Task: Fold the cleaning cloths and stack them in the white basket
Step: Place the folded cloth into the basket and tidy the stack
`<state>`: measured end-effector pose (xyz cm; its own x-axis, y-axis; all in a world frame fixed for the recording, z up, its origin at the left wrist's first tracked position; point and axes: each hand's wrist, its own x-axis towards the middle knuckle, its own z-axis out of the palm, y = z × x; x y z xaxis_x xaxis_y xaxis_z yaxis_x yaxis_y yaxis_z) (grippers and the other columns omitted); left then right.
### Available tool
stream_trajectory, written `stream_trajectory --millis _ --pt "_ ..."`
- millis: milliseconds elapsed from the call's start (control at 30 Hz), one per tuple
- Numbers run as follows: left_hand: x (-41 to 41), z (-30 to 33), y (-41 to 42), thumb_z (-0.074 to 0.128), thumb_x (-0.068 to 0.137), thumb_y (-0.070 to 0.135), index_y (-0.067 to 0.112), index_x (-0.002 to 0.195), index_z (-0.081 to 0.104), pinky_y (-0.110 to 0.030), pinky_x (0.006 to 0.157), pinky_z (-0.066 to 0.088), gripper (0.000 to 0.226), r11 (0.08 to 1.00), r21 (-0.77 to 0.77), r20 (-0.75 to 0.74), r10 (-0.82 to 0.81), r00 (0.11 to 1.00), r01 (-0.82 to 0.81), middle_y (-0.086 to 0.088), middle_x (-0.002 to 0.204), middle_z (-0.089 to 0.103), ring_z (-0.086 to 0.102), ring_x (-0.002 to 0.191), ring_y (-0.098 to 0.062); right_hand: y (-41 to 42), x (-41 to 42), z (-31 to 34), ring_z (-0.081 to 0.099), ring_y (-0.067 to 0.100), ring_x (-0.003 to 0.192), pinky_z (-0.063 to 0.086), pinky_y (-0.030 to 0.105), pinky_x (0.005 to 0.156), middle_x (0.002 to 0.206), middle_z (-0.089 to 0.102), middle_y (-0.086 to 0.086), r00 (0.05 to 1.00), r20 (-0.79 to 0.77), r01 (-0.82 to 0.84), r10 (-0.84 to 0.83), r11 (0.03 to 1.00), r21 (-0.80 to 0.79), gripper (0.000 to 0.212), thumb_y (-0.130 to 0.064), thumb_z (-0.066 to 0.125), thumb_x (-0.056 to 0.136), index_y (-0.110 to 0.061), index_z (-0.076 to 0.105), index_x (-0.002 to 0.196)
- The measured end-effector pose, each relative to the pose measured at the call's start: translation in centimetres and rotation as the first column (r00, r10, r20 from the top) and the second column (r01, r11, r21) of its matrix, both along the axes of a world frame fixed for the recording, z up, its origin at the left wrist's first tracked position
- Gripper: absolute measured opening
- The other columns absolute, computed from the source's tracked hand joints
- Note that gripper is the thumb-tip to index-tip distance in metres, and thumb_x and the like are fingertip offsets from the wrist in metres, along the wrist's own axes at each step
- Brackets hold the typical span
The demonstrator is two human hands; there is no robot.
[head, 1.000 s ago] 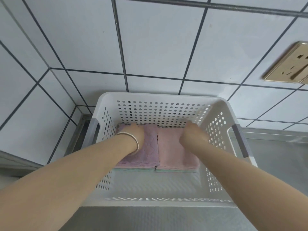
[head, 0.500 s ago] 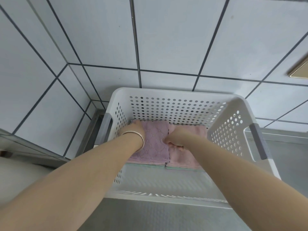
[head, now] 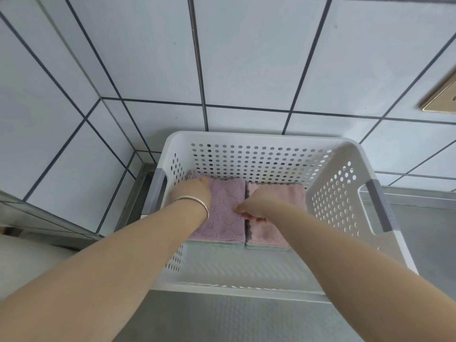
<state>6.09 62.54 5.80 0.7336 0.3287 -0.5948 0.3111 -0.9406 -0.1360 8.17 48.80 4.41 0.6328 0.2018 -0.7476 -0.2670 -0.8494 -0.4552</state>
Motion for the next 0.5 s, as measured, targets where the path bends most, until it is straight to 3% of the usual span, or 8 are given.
stream_trajectory --millis 100,167,233,300,367,400,500 --pt "-0.7 -0.4 -0.3 0.028 0.098 0.008 0.006 0.142 0.023 -0.044 0.101 0.041 0.044 0.996 -0.002 0.129 -0.084 0.988 0.085 -0.017 0.14 0.036 0.044 0.124 -0.034 0.5 -0.2 -0.8 0.047 0.014 0.058 0.042 0.023 0.057 0.063 0.047 -0.001 0.993 0.093 -0.067 0.076 0.993 -0.102 0.029 -0.027 0.056 0.09 -0.013 0.047 0.066" --pt "-1.7 -0.1 -0.7 0.036 0.095 0.008 0.007 0.135 0.033 -0.043 0.091 0.048 0.04 0.979 0.094 0.195 -0.195 0.961 0.18 -0.017 0.134 0.035 0.045 0.118 -0.035 0.8 -0.4 -0.7 0.051 0.018 0.069 0.043 0.025 0.056 0.069 0.047 0.0 0.947 0.266 -0.125 0.178 0.971 -0.204 0.019 -0.028 0.057 0.087 -0.012 0.049 0.081" --pt "-1.5 -0.7 -0.8 0.045 0.092 0.013 0.008 0.132 0.039 -0.039 0.091 0.046 0.041 0.91 0.203 0.194 -0.4 0.896 0.362 -0.013 0.134 0.033 0.04 0.12 -0.033 1.1 -0.9 -0.3 0.051 0.021 0.083 0.043 0.028 0.062 0.085 0.051 0.002 0.8 0.466 -0.268 0.378 0.92 -0.287 0.022 -0.029 0.056 0.087 -0.013 0.047 0.097" --pt "-1.1 -0.9 -1.1 0.053 0.09 0.028 0.01 0.132 0.041 -0.039 0.099 0.041 0.047 0.856 0.135 0.083 -0.512 0.855 0.5 -0.012 0.135 0.038 0.04 0.123 -0.03 1.4 -1.4 -0.6 0.044 0.023 0.111 0.041 0.033 0.084 0.119 0.047 0.006 0.595 0.573 -0.467 0.563 0.823 -0.324 0.043 -0.037 0.054 0.086 -0.012 0.045 0.119" --pt "-1.2 -1.5 -1.3 0.055 0.086 0.046 0.009 0.139 0.033 -0.042 0.105 0.037 0.068 0.815 0.016 -0.06 -0.578 0.814 0.58 -0.015 0.142 0.036 0.038 0.128 -0.031 1.3 -1.9 -1.4 0.023 0.025 0.136 0.028 0.037 0.107 0.147 0.026 0.011 0.51 0.53 -0.582 0.678 0.725 -0.368 0.067 -0.047 0.051 0.086 -0.01 0.032 0.139" --pt "-1.5 -2.0 -1.2 0.056 0.084 0.05 0.009 0.145 0.021 -0.043 0.109 0.032 0.082 0.833 -0.016 -0.135 -0.55 0.824 0.553 -0.016 0.148 0.026 0.03 0.134 -0.032 1.2 -2.0 -2.2 0.01 0.024 0.143 0.019 0.038 0.114 0.155 0.012 0.012 0.493 0.473 -0.611 0.73 0.677 -0.409 0.077 -0.052 0.047 0.087 -0.008 0.022 0.145" --pt "-1.7 -4.0 -0.7 0.062 0.079 0.053 0.013 0.147 -0.012 -0.049 0.117 0.012 0.108 0.899 0.015 -0.182 -0.428 0.885 0.438 -0.021 0.153 -0.013 -0.006 0.142 -0.038 0.6 -1.3 -4.3 -0.013 0.02 0.144 0.0 0.04 0.118 0.156 -0.012 0.01 0.482 0.345 -0.638 0.806 0.592 -0.492 0.09 -0.061 0.036 0.088 -0.007 -0.004 0.149"
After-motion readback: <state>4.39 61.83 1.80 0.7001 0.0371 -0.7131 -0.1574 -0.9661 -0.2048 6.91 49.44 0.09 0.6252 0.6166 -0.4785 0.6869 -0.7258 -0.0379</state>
